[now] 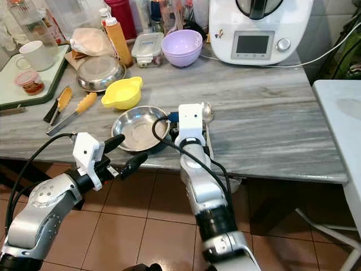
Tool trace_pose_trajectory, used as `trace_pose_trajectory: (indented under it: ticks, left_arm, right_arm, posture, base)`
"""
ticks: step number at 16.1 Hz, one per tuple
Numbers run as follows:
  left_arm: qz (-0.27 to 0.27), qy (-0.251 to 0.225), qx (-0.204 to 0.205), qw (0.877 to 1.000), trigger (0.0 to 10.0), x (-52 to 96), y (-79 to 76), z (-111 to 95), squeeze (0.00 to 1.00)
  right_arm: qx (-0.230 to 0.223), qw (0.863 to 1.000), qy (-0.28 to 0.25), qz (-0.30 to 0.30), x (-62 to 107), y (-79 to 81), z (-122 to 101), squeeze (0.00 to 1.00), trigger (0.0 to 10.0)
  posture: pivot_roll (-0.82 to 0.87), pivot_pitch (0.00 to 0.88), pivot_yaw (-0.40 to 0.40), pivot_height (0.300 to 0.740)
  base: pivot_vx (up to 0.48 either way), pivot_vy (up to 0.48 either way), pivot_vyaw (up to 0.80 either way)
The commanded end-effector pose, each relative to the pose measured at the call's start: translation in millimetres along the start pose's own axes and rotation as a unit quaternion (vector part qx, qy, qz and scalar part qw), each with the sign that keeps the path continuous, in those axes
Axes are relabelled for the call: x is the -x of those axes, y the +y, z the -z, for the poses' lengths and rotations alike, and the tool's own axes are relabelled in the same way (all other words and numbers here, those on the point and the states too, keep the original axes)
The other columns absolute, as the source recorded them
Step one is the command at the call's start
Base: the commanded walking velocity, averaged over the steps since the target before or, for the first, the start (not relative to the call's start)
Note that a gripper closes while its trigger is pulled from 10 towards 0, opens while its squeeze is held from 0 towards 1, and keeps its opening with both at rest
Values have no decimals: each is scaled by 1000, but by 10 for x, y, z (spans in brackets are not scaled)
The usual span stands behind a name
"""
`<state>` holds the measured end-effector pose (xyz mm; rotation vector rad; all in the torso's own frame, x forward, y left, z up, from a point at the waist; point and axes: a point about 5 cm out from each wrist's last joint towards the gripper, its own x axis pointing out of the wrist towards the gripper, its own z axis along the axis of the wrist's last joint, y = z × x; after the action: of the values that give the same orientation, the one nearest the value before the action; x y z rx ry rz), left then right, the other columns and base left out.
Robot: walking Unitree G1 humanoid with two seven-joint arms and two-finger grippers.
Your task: Setting the table
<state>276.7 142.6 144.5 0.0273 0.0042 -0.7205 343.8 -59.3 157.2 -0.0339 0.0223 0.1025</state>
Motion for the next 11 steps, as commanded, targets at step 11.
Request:
trace_pose_trajectory:
  ticks: [11]
  left_arm:
    - [-24, -3, 9, 1000, 10000, 16, 25, 65, 0]
  right_arm:
    - [115, 989, -39, 86, 618, -867, 220, 1000, 10000]
  posture:
    - [-101, 92, 130, 740]
  base:
    - [0, 0, 0]
